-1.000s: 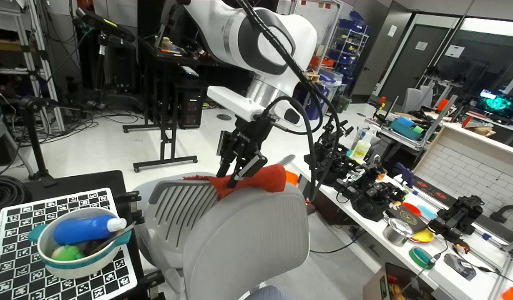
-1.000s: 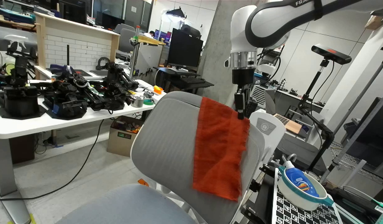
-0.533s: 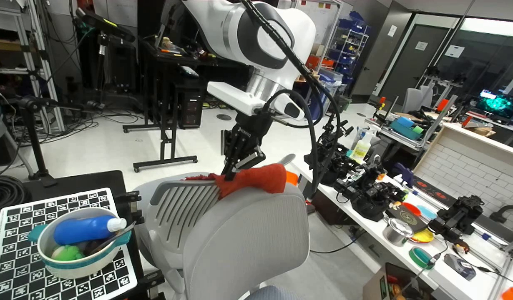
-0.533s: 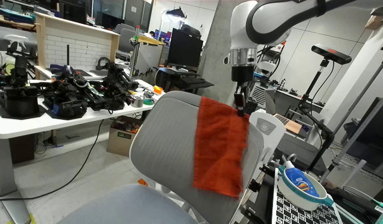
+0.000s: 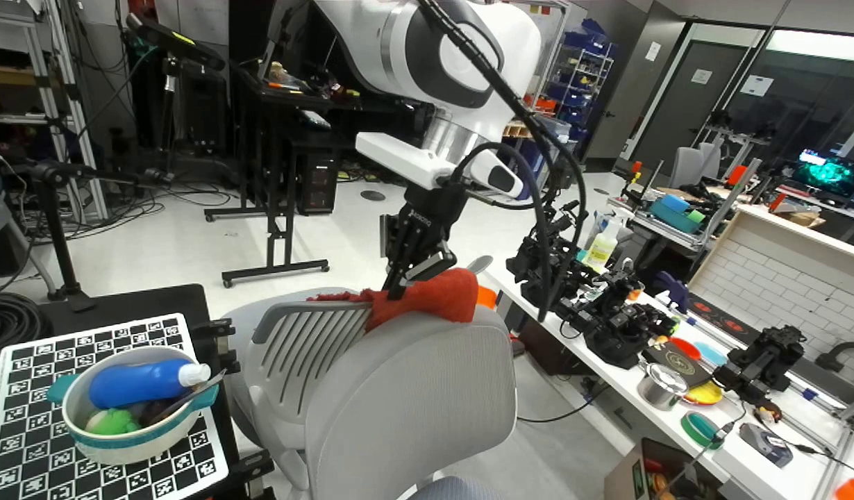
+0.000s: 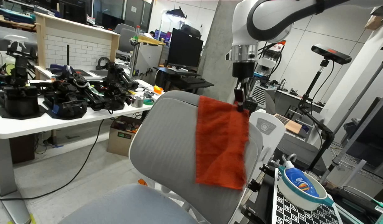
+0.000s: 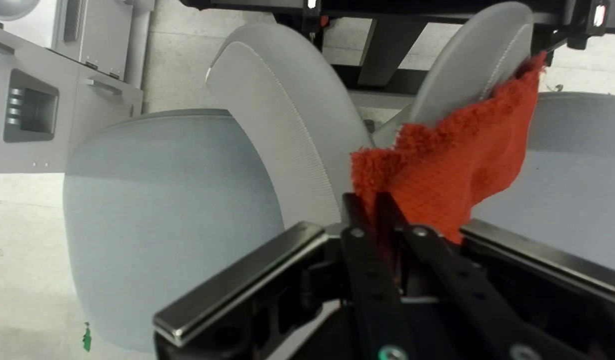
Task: Shift the orange towel to the chair on the right, then back to the one on the left
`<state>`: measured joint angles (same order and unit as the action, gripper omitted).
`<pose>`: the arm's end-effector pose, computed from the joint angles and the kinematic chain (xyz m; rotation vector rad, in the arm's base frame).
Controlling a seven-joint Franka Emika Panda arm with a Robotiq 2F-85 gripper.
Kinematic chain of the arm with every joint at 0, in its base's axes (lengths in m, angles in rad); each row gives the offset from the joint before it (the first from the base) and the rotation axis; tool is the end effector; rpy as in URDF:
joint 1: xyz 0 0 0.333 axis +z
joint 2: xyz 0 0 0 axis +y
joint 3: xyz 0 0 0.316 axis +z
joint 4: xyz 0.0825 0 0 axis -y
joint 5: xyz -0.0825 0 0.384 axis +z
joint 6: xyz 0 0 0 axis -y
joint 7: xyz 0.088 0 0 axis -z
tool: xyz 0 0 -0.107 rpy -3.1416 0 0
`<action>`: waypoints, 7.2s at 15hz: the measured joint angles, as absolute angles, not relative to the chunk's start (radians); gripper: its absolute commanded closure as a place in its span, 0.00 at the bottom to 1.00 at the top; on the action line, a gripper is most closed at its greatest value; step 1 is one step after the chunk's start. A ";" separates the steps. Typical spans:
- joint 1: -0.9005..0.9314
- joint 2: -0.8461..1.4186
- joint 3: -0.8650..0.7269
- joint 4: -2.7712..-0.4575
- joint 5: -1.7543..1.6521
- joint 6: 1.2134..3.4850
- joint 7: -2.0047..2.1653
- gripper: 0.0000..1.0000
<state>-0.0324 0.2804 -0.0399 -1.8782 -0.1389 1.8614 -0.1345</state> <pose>0.5830 -0.0519 0.3423 2.9941 0.1827 -0.4681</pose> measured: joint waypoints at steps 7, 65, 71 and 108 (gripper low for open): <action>-0.143 0.296 -0.091 -1.701 -0.130 1.820 -0.218 0.97; -0.107 0.584 -0.025 -1.508 -0.016 2.010 -0.258 0.97; -0.083 0.416 -0.007 -1.806 -0.021 2.203 -0.259 0.97; 0.046 0.206 0.028 -2.114 -0.131 2.393 -0.170 0.65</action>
<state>0.0462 0.2059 0.0283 -2.1136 -0.1312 2.3930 -0.1703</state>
